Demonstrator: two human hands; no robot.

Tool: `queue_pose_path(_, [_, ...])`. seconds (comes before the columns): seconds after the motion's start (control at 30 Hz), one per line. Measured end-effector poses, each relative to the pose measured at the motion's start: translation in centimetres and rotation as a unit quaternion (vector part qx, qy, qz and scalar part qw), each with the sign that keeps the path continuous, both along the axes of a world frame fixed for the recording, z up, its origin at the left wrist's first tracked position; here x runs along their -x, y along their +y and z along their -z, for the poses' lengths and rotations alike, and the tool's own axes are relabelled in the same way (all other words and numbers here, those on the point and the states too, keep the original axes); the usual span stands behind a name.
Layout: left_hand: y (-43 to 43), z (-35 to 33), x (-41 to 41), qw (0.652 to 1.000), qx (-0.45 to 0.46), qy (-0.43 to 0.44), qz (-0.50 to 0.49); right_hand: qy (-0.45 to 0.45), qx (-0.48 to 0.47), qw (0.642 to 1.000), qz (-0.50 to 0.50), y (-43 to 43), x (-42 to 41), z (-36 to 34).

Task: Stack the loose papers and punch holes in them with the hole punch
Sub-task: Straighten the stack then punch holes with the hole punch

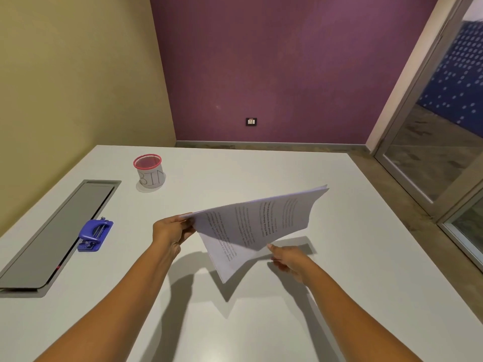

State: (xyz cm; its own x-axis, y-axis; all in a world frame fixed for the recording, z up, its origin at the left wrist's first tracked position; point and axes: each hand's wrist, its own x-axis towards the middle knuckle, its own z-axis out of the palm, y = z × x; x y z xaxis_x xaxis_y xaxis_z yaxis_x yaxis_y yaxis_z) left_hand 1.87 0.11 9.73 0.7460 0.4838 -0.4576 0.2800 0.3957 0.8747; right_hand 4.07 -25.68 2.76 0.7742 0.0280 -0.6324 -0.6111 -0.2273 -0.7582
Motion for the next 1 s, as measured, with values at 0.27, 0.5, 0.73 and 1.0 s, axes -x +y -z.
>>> queue_pose_path(0.27, [-0.5, 0.3, 0.1, 0.996, 0.08, 0.037, -0.004, 0.009, -0.246, 0.948, 0.203, 1.2, -1.0, -1.1])
queue_pose_path(0.5, [-0.6, 1.3, 0.8, 0.996, -0.009, -0.005, 0.088, -0.154, -0.211, 0.939, 0.224, 0.9, -1.4, -3.0])
queue_pose_path(0.73, [0.5, 0.0, 0.4, 0.987, -0.103, -0.055, 0.108, -0.266, -0.166, 0.932, 0.183, 0.2, -1.8, -5.0])
queue_pose_path(1.0, [-0.4, -1.7, -1.0, 0.926, -0.323, -0.117, 0.156, -0.376, -0.097, 0.914, 0.12, 0.7, -1.6, -7.1])
